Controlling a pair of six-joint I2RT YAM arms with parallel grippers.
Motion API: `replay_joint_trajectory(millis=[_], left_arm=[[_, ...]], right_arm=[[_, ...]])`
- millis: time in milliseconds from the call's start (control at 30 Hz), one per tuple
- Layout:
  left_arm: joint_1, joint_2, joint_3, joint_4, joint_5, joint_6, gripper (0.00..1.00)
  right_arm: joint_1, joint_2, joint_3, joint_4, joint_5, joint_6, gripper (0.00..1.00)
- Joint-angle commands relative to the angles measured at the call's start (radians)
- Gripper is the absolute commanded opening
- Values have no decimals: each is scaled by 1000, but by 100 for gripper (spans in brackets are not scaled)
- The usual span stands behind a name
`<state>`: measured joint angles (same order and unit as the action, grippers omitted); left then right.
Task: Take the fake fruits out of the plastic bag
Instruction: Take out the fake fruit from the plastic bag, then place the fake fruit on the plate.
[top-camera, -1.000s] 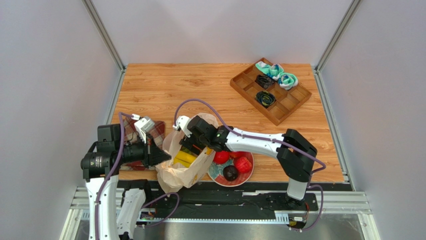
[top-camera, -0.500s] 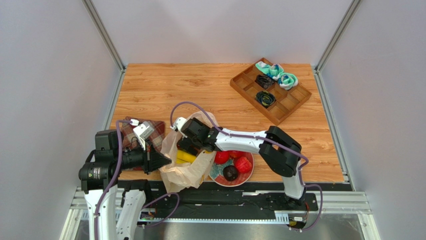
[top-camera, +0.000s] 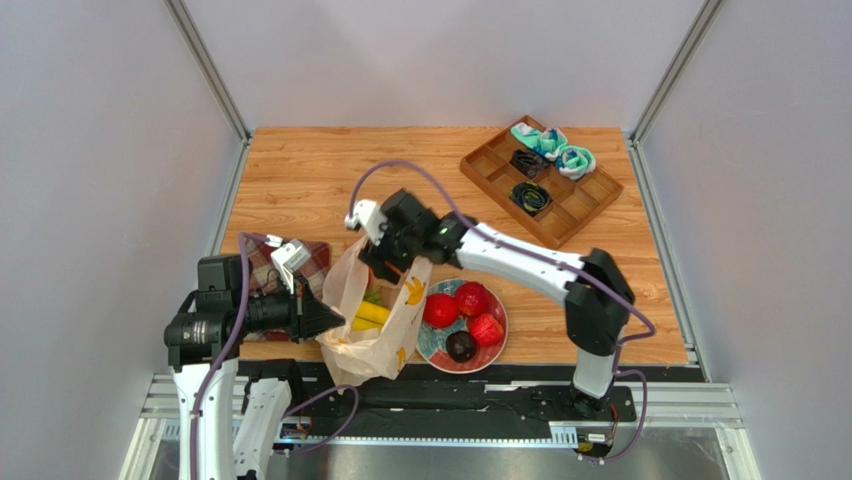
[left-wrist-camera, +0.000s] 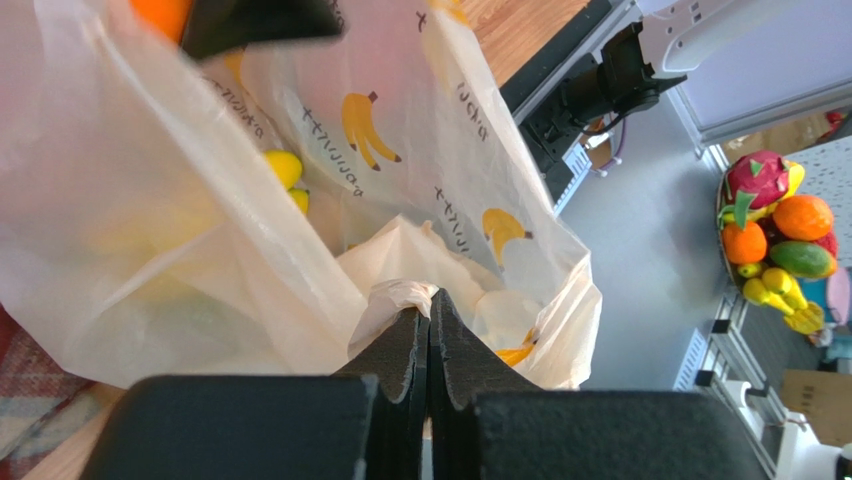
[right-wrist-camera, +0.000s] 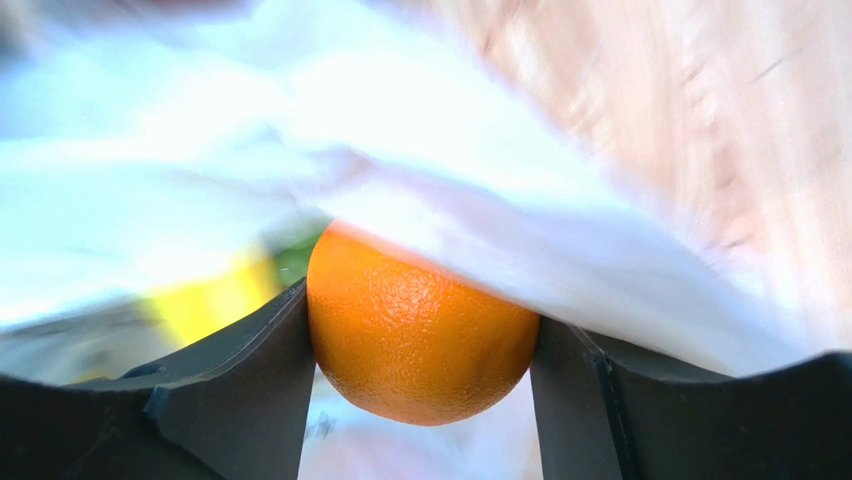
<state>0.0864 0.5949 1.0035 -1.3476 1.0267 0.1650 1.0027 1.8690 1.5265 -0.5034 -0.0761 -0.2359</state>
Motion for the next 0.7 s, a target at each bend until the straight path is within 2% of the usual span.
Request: replay_joint_trajectory(millis=[0, 167, 233, 300, 400, 467, 600, 667], left_arm=[[-2, 46, -26, 96, 42, -13, 0], [-2, 153, -59, 271, 2, -73, 0], [-5, 272, -34, 347, 7, -151, 0], [-5, 351, 15, 363, 47, -151, 0], [-7, 451, 150, 445, -9, -145, 0], [-7, 528, 266, 501, -36, -197, 0], [-5, 684, 512, 642, -121, -332, 0], [-4, 767, 647, 676, -138, -387, 0]], right_arm=[[-131, -227, 78, -95, -414, 15, 18], [-153, -347, 17, -138, -502, -42, 20], [-153, -405, -17, -91, -521, -23, 21], [-153, -427, -60, -28, -528, 10, 21], [-151, -441, -69, -9, -534, 32, 19], [-147, -465, -65, -27, -548, -43, 18], [-141, -505, -61, -191, -605, -203, 17], [-141, -543, -97, -184, -620, -230, 15]])
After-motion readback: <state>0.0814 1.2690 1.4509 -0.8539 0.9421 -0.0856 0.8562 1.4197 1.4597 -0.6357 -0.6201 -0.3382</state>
